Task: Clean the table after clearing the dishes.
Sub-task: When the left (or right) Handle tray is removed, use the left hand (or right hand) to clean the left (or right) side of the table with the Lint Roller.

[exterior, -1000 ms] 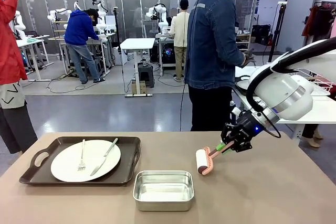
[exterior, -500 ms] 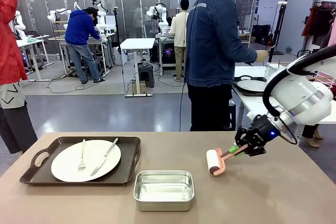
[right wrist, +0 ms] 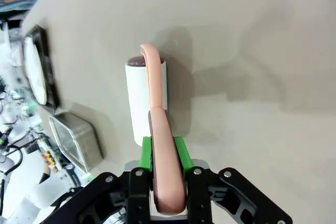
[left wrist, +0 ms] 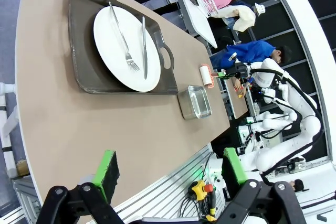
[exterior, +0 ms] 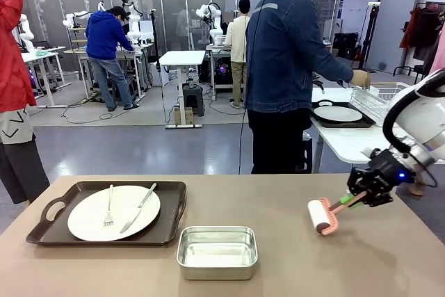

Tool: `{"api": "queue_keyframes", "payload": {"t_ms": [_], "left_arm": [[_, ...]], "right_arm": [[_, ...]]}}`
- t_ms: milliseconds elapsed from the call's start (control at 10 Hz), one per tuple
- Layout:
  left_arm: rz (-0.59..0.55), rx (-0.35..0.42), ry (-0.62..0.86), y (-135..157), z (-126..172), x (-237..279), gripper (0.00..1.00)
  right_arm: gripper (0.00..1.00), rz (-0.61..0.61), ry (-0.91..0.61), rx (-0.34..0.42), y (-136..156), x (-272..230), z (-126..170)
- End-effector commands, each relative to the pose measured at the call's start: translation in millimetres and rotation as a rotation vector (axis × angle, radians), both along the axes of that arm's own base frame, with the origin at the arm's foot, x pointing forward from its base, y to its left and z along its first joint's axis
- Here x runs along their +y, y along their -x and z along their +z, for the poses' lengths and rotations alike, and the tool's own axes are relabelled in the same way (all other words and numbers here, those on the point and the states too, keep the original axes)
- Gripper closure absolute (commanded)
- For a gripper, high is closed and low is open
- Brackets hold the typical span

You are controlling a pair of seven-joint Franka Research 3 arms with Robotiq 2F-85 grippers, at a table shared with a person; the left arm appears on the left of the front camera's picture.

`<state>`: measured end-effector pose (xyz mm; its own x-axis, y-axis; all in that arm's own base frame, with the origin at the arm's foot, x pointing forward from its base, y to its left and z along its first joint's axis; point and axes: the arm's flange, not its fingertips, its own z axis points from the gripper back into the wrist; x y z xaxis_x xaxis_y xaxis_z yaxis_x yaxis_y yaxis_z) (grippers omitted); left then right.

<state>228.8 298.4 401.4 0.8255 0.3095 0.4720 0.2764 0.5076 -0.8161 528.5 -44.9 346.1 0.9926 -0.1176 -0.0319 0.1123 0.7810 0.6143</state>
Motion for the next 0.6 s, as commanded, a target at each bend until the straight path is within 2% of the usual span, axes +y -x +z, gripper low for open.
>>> {"api": "queue_keyframes", "payload": {"t_ms": [0,200,300,500], "left_arm": [[-0.004,-0.025,0.010,3,1,1,0.00],[-0.004,-0.025,0.010,3,1,1,0.00],[-0.004,-0.025,0.010,3,1,1,0.00],[-0.004,-0.025,0.010,3,1,1,0.00]], "right_arm": [[0.79,-0.020,0.285,0.012,10,-42,-38],[0.79,-0.003,0.359,0.010,7,-63,-33],[0.79,-0.001,0.425,0.037,7,-69,-28],[0.79,0.004,0.519,0.052,11,-76,-10]]}}
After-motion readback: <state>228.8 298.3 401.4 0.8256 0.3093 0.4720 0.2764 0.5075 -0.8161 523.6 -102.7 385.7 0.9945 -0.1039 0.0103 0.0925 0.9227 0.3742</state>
